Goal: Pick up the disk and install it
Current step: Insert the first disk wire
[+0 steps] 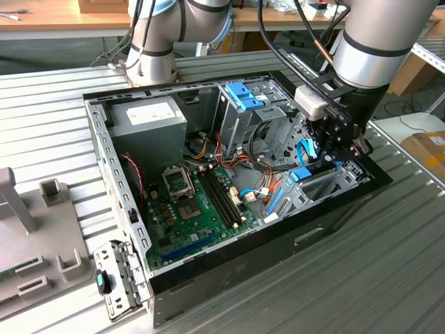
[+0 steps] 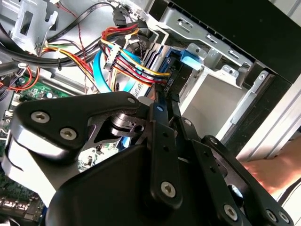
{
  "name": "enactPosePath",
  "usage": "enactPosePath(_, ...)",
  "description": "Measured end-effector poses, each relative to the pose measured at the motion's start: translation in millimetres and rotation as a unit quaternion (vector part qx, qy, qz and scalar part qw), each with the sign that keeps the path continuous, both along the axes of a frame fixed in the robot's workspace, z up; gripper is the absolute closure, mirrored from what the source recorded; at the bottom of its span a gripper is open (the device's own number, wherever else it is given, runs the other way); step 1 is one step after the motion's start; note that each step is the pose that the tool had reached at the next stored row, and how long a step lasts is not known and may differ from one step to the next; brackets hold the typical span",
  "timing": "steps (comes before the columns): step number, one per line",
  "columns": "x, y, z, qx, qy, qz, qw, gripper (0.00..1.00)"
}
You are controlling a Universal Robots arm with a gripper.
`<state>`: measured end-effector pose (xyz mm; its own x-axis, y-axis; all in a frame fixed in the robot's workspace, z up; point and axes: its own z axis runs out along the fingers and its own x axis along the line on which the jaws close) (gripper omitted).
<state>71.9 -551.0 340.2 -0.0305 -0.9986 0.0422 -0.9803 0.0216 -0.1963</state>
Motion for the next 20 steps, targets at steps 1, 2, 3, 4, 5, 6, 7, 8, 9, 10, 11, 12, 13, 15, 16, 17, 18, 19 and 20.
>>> enactPosePath(1, 0.0, 0.0, -1.1, 0.0, 0.0, 0.0, 1.0, 0.83)
enactPosePath(2, 0.0, 0.0, -2.6, 0.0005, 0.0, 0.0, 1.0, 0.83)
enactPosePath(3, 0.0, 0.0, -2.8, 0.0001, 0.0, 0.0, 1.0, 0.83)
enactPosePath(4, 0.0, 0.0, -3.2, 0.0001, 0.0, 0.0, 1.0, 0.83)
enactPosePath(5, 0.0, -0.1, -3.5, 0.0, 0.0, 0.0, 1.0, 0.83)
enactPosePath(6, 0.0, -0.1, -3.9, 0.0002, 0.0, 0.0, 1.0, 0.83)
enactPosePath(7, 0.0, -0.1, -4.0, 0.0002, 0.0, 0.0, 1.0, 0.83)
enactPosePath(8, 0.0, -0.1, -4.1, 0.0001, 0.0, 0.0, 1.0, 0.83)
enactPosePath(9, 0.0, -0.1, -5.2, 0.0003, 0.0, 0.0, 1.0, 0.83)
enactPosePath(10, 0.0, -0.1, -5.6, 0.0001, 0.0, 0.0, 1.0, 0.83)
enactPosePath(11, 0.0, -0.1, -5.7, 0.0, 0.0, 0.0, 1.0, 0.83)
enactPosePath(12, 0.0, -0.1, -5.8, 0.0002, 0.0, 0.0, 1.0, 0.83)
enactPosePath(13, 0.0, -0.1, -5.8, 0.0002, 0.0, 0.0, 1.0, 0.83)
enactPosePath(15, 0.0, -0.1, -5.9, 0.0002, 0.0, 0.0, 1.0, 0.83)
enactPosePath(16, 0.0, -0.1, -5.9, 0.0002, 0.0, 0.0, 1.0, 0.83)
enactPosePath(17, 0.0, -0.1, -6.0, 0.0003, 0.0, 0.0, 1.0, 0.83)
enactPosePath(18, 0.0, -0.1, -6.1, 0.0003, 0.0, 0.0, 1.0, 0.82)
enactPosePath(19, 0.0, -0.1, -6.1, 0.0003, 0.0, 0.0, 1.0, 0.76)
enactPosePath(20, 0.0, -0.1, -6.0, 0.0003, 0.0, 0.0, 1.0, 0.76)
